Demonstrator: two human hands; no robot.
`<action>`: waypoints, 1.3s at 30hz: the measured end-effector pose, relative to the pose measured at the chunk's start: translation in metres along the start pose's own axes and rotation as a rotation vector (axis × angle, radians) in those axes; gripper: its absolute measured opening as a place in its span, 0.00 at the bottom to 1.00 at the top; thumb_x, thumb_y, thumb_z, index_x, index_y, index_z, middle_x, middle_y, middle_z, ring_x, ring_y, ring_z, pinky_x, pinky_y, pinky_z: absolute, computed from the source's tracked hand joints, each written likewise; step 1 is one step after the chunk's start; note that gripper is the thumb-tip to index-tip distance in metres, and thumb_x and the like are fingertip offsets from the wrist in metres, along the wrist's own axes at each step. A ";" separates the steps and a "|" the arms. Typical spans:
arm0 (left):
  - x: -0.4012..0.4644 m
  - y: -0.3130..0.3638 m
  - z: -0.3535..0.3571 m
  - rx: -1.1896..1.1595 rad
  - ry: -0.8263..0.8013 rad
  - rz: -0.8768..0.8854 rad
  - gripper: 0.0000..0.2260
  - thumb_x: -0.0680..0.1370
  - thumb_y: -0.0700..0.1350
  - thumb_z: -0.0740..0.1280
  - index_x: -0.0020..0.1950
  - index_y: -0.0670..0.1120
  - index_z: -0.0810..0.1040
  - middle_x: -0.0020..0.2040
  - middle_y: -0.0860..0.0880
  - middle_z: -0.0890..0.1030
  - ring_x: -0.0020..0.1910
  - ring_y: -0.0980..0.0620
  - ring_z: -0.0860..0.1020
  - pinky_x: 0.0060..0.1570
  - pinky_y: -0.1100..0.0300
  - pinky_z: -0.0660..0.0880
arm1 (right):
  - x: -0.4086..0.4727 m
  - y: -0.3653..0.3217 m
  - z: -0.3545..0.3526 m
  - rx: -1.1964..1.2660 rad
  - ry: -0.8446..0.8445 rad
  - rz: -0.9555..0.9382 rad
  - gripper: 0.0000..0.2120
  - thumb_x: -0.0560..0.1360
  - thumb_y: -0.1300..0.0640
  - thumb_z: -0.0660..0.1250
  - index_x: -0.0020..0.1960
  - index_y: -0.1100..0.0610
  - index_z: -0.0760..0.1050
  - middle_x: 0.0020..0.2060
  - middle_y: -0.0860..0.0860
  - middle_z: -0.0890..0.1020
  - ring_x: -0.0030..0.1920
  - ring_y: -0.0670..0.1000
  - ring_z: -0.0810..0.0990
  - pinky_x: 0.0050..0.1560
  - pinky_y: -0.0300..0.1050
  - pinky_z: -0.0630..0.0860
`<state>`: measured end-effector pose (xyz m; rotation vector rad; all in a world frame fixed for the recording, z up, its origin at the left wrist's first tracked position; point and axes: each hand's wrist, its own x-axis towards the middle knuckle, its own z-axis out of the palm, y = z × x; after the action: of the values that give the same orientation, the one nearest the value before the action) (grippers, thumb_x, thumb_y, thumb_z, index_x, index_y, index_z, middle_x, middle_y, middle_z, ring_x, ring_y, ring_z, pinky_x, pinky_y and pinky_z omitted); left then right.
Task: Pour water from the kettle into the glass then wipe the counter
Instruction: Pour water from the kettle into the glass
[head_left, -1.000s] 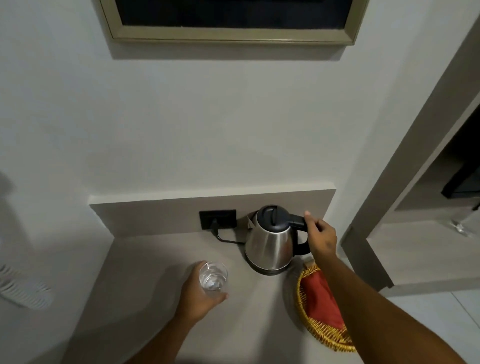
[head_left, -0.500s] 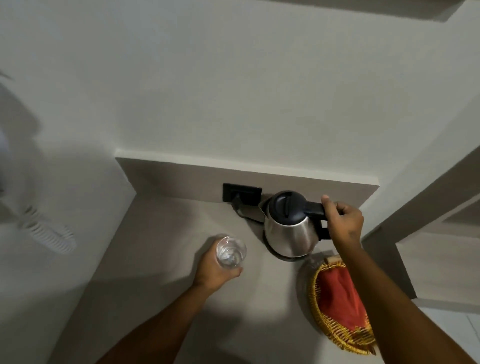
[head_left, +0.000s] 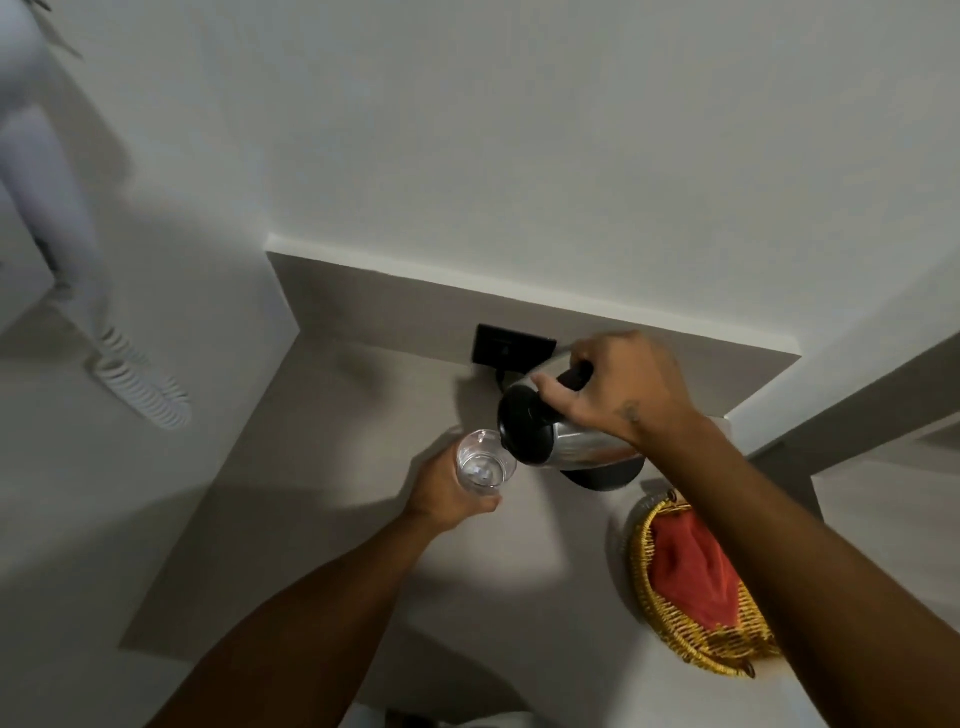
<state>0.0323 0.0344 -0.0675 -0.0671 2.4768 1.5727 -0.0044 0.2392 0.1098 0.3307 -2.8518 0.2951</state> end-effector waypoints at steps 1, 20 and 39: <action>0.000 0.001 -0.001 0.001 -0.003 -0.002 0.35 0.59 0.37 0.84 0.65 0.45 0.78 0.54 0.50 0.83 0.52 0.53 0.81 0.47 0.78 0.71 | 0.001 -0.004 -0.001 -0.043 -0.002 -0.042 0.25 0.71 0.30 0.62 0.29 0.50 0.71 0.23 0.45 0.72 0.24 0.45 0.70 0.29 0.37 0.62; 0.002 -0.007 -0.001 0.060 -0.014 0.019 0.35 0.58 0.43 0.86 0.63 0.47 0.79 0.55 0.52 0.84 0.53 0.53 0.82 0.50 0.69 0.74 | 0.023 -0.047 -0.014 -0.303 -0.061 -0.371 0.26 0.74 0.35 0.60 0.29 0.55 0.68 0.25 0.50 0.72 0.27 0.53 0.70 0.41 0.46 0.62; 0.009 -0.021 0.004 0.065 -0.023 -0.008 0.33 0.57 0.46 0.86 0.59 0.51 0.79 0.50 0.57 0.81 0.49 0.57 0.80 0.40 0.83 0.70 | 0.024 -0.053 -0.024 -0.344 -0.044 -0.393 0.25 0.74 0.37 0.62 0.30 0.56 0.70 0.26 0.49 0.71 0.28 0.52 0.71 0.42 0.46 0.62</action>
<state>0.0269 0.0302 -0.0895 -0.0489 2.5044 1.4796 -0.0085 0.1890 0.1480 0.8113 -2.7277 -0.2773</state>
